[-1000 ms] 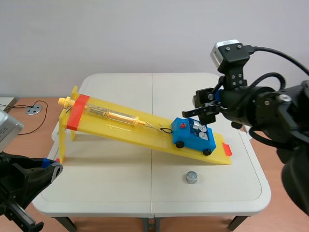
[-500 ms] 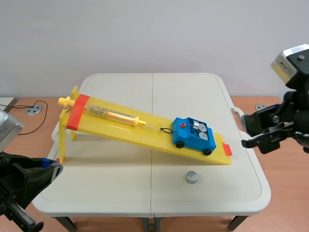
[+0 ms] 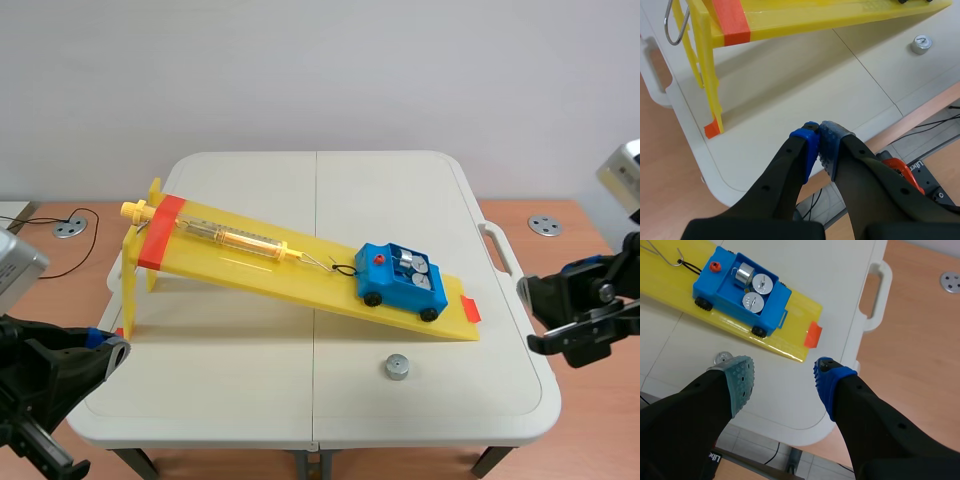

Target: Place the four metal weights on the blue cart on the ramp.

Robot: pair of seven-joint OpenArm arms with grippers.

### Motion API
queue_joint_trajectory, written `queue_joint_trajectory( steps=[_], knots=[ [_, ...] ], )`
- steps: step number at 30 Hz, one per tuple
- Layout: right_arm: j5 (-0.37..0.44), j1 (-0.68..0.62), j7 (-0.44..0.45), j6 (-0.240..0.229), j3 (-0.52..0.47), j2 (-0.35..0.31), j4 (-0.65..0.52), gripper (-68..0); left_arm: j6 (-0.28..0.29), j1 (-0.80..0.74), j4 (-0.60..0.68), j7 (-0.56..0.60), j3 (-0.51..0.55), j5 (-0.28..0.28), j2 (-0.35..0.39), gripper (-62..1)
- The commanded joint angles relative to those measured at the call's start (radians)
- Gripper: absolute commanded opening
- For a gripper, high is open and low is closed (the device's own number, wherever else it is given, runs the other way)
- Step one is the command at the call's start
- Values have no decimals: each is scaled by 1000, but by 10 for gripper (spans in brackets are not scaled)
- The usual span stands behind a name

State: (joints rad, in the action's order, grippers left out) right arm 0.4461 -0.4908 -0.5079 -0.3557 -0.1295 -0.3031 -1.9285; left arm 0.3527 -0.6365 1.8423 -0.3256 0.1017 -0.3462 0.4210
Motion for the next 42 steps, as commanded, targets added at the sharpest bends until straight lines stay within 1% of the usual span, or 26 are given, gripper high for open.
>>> queue_joint_trajectory(
  steps=[1,4,6,11,15,20,22,29,39,42],
  knots=[
    [-26,74,163,-12,55,9,22,-393,18,8,73,96,18,-78,-11,-571],
    [-81,108,192,-8,114,44,88,-393,18,8,73,96,18,-78,-11,-571],
    [-129,129,210,3,146,71,119,-393,18,8,73,96,18,-78,-11,-571],
    [-248,182,253,59,211,135,186,-393,18,8,73,96,18,-78,-11,-571],
    [-290,224,277,84,259,171,256,-393,18,8,73,96,18,-78,-11,-571],
    [-337,268,306,148,310,202,339,-393,18,8,73,96,18,-78,-11,-571],
    [-352,283,317,177,322,213,367,-393,18,8,73,96,18,-78,-11,-571],
    [-365,343,347,207,348,237,468,-393,18,8,73,96,18,-78,-11,-571],
    [-366,412,366,207,351,265,577,-394,18,8,73,96,18,-77,-11,-571],
    [-366,425,366,207,361,265,597,-406,18,8,73,96,18,-77,-11,-571]
  ],
)
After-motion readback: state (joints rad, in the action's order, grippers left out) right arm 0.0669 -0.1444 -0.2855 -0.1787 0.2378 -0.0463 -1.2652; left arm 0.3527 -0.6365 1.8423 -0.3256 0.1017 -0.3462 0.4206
